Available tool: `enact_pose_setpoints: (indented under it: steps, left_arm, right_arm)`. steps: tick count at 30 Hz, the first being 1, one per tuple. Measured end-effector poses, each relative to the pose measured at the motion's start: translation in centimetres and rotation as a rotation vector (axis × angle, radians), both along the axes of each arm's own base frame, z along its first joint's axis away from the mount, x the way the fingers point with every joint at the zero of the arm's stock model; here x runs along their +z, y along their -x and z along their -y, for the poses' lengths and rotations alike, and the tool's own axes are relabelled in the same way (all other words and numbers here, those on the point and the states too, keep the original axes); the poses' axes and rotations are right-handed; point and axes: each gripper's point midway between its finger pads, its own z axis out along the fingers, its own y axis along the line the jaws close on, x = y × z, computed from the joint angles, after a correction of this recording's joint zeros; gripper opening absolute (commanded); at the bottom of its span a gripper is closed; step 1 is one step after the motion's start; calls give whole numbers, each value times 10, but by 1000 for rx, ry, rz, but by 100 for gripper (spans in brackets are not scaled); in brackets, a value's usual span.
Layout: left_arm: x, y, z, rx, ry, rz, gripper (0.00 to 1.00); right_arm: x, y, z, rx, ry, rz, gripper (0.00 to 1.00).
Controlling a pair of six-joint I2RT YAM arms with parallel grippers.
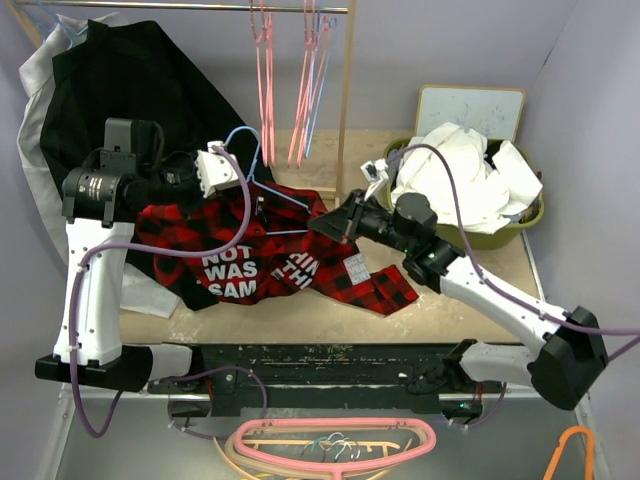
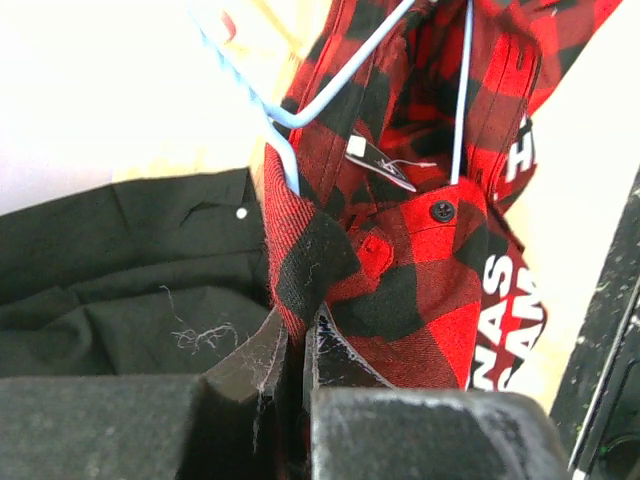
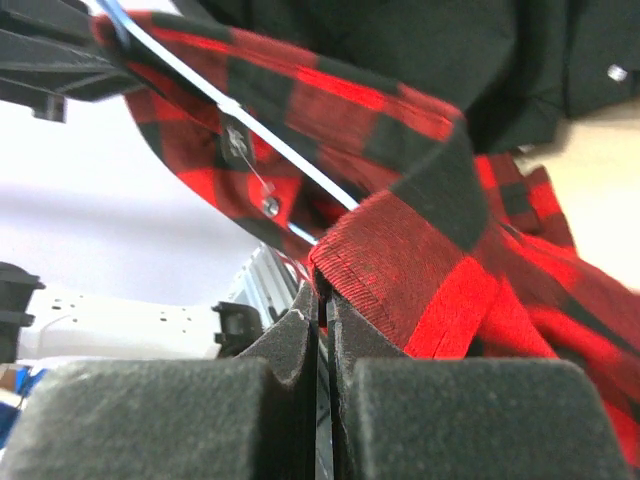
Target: Place the shirt on the hanger
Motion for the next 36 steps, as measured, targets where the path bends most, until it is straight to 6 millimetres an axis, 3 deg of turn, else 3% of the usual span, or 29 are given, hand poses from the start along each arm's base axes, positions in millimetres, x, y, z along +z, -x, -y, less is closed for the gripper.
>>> enact_pose_setpoints:
  steps: [5,9,14,15,17,20,21,22,28,36]
  left_arm:
    - [8,9,12,-22,112,-31,0]
    - [13,17,18,-37,174,-34,0]
    - [11,23,21,-47,195,-48,0]
    - [11,24,22,-50,198,-50,0]
    - [11,26,23,-55,202,-56,0]
    - [14,31,23,-75,197,-54,0]
    - [16,34,23,-88,190,-45,0]
    - [17,37,23,-103,180,-36,0]
    - [7,57,22,-200,113,-25,0]
    - [-15,69,25,-287,53,-50,0]
  right_arm:
    - [39,11,-48,105,-45,59,0]
    - [66,47,-95,249,-104,115,0]
    - [66,96,-137,391,-131,143,0]
    - [65,105,-142,414,-136,152,3]
    - [65,115,-146,433,-147,171,22]
    - [61,122,-134,428,-161,239,57]
    - [56,124,-125,418,-153,264,83]
    - [52,125,-117,407,-143,284,98]
    - [37,120,-52,230,-44,500,100]
    - [55,119,21,91,120,767,100]
